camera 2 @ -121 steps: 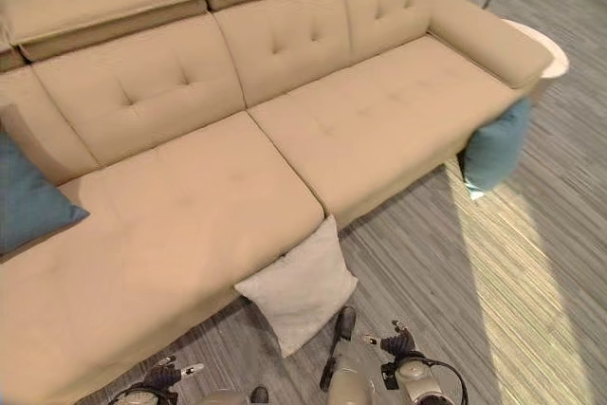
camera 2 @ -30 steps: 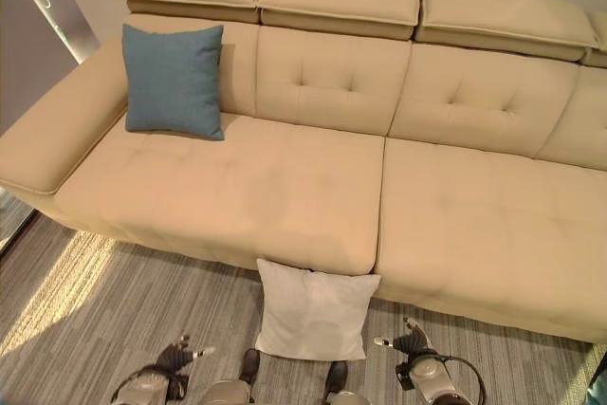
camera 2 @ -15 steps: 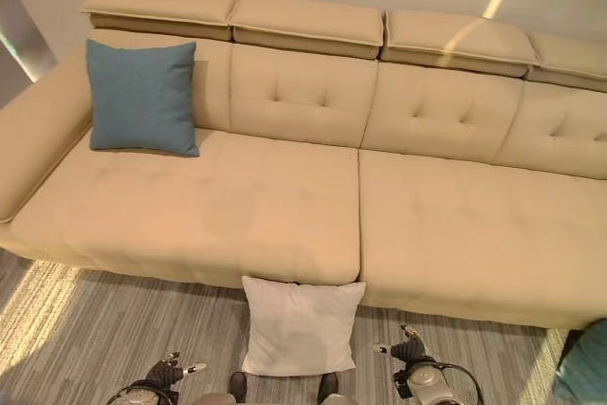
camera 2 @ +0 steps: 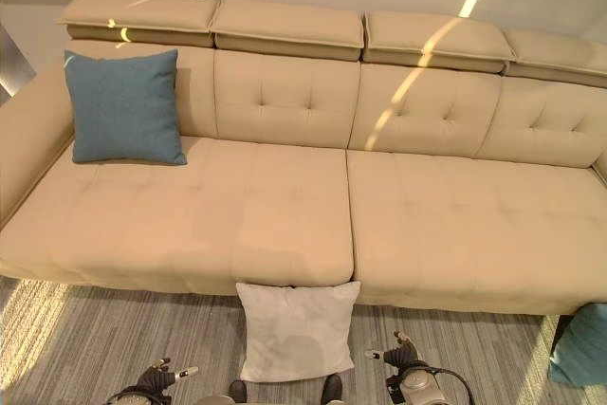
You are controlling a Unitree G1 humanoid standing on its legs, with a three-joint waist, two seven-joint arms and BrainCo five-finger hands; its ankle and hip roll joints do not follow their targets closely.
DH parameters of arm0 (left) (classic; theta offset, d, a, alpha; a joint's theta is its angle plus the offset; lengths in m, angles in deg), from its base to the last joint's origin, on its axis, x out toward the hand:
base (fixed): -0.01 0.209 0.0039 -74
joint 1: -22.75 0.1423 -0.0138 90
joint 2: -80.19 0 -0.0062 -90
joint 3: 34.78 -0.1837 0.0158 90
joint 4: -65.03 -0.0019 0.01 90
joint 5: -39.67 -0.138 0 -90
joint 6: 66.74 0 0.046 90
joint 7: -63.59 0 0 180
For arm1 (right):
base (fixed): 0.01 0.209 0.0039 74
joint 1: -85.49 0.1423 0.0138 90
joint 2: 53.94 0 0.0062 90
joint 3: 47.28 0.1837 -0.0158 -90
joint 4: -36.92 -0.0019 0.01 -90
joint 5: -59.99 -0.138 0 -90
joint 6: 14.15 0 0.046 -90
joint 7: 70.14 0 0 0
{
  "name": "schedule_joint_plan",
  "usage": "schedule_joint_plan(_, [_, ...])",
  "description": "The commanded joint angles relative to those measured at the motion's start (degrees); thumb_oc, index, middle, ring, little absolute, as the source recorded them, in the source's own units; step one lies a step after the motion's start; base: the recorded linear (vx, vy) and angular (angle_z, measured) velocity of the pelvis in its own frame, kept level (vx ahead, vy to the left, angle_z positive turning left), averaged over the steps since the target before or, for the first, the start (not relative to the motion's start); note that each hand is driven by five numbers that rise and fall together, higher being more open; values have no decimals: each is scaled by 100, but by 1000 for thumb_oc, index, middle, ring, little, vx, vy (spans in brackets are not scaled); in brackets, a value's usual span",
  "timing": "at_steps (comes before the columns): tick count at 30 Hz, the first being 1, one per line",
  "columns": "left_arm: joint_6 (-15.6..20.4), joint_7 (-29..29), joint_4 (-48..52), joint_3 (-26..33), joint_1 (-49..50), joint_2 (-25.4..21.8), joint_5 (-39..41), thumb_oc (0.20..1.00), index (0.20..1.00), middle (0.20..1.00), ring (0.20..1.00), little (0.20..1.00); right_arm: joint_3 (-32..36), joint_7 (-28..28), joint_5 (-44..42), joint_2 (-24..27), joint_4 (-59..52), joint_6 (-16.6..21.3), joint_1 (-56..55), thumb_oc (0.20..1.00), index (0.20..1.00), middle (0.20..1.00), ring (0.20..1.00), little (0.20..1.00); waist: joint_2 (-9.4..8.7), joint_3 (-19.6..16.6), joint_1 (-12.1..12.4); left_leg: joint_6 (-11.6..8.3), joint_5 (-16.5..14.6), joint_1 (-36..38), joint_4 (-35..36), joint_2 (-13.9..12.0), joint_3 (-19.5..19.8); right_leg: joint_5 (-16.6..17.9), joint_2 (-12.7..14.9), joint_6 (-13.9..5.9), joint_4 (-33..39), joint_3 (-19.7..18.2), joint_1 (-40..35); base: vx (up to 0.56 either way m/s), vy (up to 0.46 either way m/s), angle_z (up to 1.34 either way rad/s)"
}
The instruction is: Pick up all the scattered cushions and arrange them neatly on the sofa.
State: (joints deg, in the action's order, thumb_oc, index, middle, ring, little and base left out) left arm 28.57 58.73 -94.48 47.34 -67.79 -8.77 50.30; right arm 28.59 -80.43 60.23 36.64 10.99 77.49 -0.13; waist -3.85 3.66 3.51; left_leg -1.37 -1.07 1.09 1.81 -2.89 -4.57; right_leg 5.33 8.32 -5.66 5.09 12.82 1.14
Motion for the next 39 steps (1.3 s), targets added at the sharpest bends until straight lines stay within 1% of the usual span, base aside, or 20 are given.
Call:
schedule_joint_plan(1, [57, 27, -217, 151, -310, -110, 24, 1000, 1000, 1000, 1000, 1000, -78, -49, 66, 98, 43, 80, 202, 1000, 1000, 1000, 1000, 1000, -275, 31, -9, -122, -188, -250, -122, 161, 467, -299, 147, -364, -341, 21, -85, 31, -6, 16])
schedule_joint_plan(4, [51, -17, -183, 111, -398, -128, 17, 1000, 1000, 1000, 1000, 1000, -46, -84, 24, 129, 96, 73, 251, 1000, 1000, 1000, 1000, 1000, -262, 133, -25, -130, -169, -315, -138, 146, 479, -313, 161, -365, -377, 42, -9, -48, -12, 7])
schedule_joint_plan(5, [75, -124, -106, 52, -613, -193, 111, 1000, 1000, 1000, 1000, 1000, -57, -172, -26, 168, 72, 79, 410, 1000, 1000, 1000, 1000, 1000, -274, 388, -20, -137, -156, -653, -308, 141, 511, -319, 208, -357, -547, 32, 304, -143, -21, 5])
schedule_joint_plan(6, [75, -124, -106, 52, -613, -193, 111, 1000, 1000, 1000, 1000, 1000, -57, -172, -26, 168, 72, 79, 411, 1000, 1000, 1000, 1000, 1000, -274, 385, -21, -137, -157, -658, -310, 141, 511, -319, 208, -357, -549, 32, 308, -283, -39, 13])
schedule_joint_plan(8, [157, -333, 24, -52, -954, -275, 347, 1000, 1000, 1000, 1000, 1000, -82, -330, -121, 234, 7, 79, 694, 1000, 1000, 1000, 1000, 1000, -280, 763, -6, -167, -134, -1289, -688, 181, 561, -319, 279, -321, -907, 9, 879, -358, -26, 20])
schedule_joint_plan(9, [280, -525, 163, -143, -1279, -334, 659, 1000, 1000, 1000, 1000, 1000, -70, -515, -294, 328, -80, 86, 984, 1000, 1000, 1000, 1000, 1000, -249, 965, -15, -205, -102, -1983, -1095, 256, 615, -316, 354, -252, -1330, 11, 1551, -394, 5, 14])
schedule_joint_plan(10, [341, -605, 238, -184, -1413, -356, 806, 1000, 1000, 1000, 1000, 1000, -41, -611, -370, 395, -101, 92, 1132, 1000, 1000, 1000, 1000, 1000, -229, 1030, -28, -208, -112, -2324, -1308, 260, 628, -345, 389, -206, -1565, 1, 1883, -286, 16, 8])
schedule_joint_plan(11, [341, -605, 237, -184, -1414, -356, 807, 1000, 1000, 1000, 1000, 1000, -41, -611, -370, 395, -100, 93, 1133, 1000, 1000, 1000, 1000, 1000, -229, 1018, -31, -208, -114, -2343, -1318, 261, 630, -347, 391, -206, -1572, 1, 1901, -162, 45, 19])
schedule_joint_plan(12, [432, -727, 353, -269, -1672, -396, 985, 1000, 1000, 1000, 1000, 1000, -17, -815, -541, 469, -194, 129, 1401, 1000, 1000, 1000, 1000, 1000, -202, 1112, -52, -220, -104, -2862, -1614, 255, 642, -378, 460, -159, -1854, -24, 2396, -86, 43, 27])
schedule_joint_plan(13, [495, -821, 448, -326, -1818, -429, 1073, 1000, 1000, 1000, 1000, 1000, -11, -957, -611, 494, -222, 154, 1569, 1000, 1000, 1000, 1000, 1000, -160, 1181, -51, -246, -267, -3079, -1787, 210, 662, -546, 440, -173, -2144, -95, 2682, -124, 44, 30])
schedule_joint_plan(16, [573, -984, 631, -465, -2257, -522, 1312, 1000, 1000, 1000, 1000, 1000, -45, -1245, -833, 612, -303, 201, 2113, 1000, 1000, 1000, 1000, 1000, -137, 1330, -66, -240, -293, -3838, -2193, 202, 692, -603, 479, -127, -2551, -189, 3440, -113, 22, -6])
schedule_joint_plan(20, [616, -1164, 835, -636, -2943, -647, 1498, 1000, 1000, 1000, 1000, 1000, -41, -1564, -1035, 805, -428, 263, 2823, 1000, 1000, 1000, 1000, 1000, -94, 1365, -145, -228, -331, -4938, -2677, 193, 724, -700, 523, -87, -3080, -357, 4535, -86, 28, -1])
schedule_joint_plan(21, [616, -1164, 835, -636, -2943, -647, 1498, 1000, 1000, 1000, 1000, 1000, -41, -1564, -1035, 805, -428, 263, 2823, 1000, 1000, 1000, 1000, 1000, -95, 1361, -145, -228, -332, -4944, -2679, 193, 724, -701, 523, -87, -3083, -357, 4541, -61, 41, -4])
schedule_joint_plan(22, [655, -1228, 921, -723, -3270, -718, 1590, 1000, 1000, 1000, 1000, 1000, -61, -1686, -1136, 875, -451, 285, 3140, 1000, 1000, 1000, 1000, 1000, -70, 1367, -198, -216, -361, -5485, -2938, 204, 751, -762, 530, -83, -3349, -432, 5062, -55, 42, 2])
schedule_joint_plan(29, [641, -1393, 1143, -1068, -4292, -933, 1631, 1000, 1000, 1000, 1000, 1000, -199, -2033, -1209, 1193, -526, 314, 4030, 1000, 1000, 1000, 1000, 1000, -7, 1356, -392, -156, -539, -6996, -3779, 267, 834, -954, 553, -38, -4176, -732, 6559, 2, 33, -3])
schedule_joint_plan(30, [642, -1393, 1142, -1068, -4292, -933, 1631, 1000, 1000, 1000, 1000, 1000, -200, -2033, -1209, 1193, -525, 314, 4030, 1000, 1000, 1000, 1000, 1000, -8, 1350, -392, -156, -540, -7004, -3784, 268, 834, -956, 554, -38, -4181, -734, 6568, 60, 25, -6])
schedule_joint_plan(35, [580, -1483, 1153, -1143, -4753, -1091, 1652, 1000, 1000, 1000, 1000, 1000, -207, -2150, -1232, 1381, -599, 336, 4151, 1000, 1000, 1000, 1000, 1000, 6, 1292, -542, -100, -685, -7840, -4322, 340, 821, -1114, 495, 2, -4705, -909, 7467, 64, 18, -3])
schedule_joint_plan(37, [581, -1482, 1149, -1145, -4759, -1090, 1653, 1000, 1000, 1000, 1000, 1000, -205, -2150, -1232, 1382, -599, 337, 4152, 1000, 1000, 1000, 1000, 1000, 2, 1272, -541, -99, -692, -7874, -4339, 340, 815, -1121, 495, 2, -4725, -918, 7505, 30, 3, -3])
schedule_joint_plan(38, [540, -1501, 1113, -1195, -4946, -1120, 1664, 1000, 1000, 1000, 1000, 1000, -195, -2173, -1296, 1480, -629, 377, 4165, 1000, 1000, 1000, 1000, 1000, 24, 1273, -596, -83, -730, -8176, -4549, 379, 815, -1158, 462, 12, -4915, -987, 7827, 59, 7, -4])
schedule_joint_plan(39, [540, -1500, 1109, -1197, -4951, -1119, 1666, 1000, 1000, 1000, 1000, 1000, -193, -2172, -1297, 1482, -630, 376, 4166, 1000, 1000, 1000, 1000, 1000, 23, 1261, -596, -83, -733, -8197, -4560, 380, 813, -1162, 464, 11, -4927, -992, 7850, 75, 2, -4])
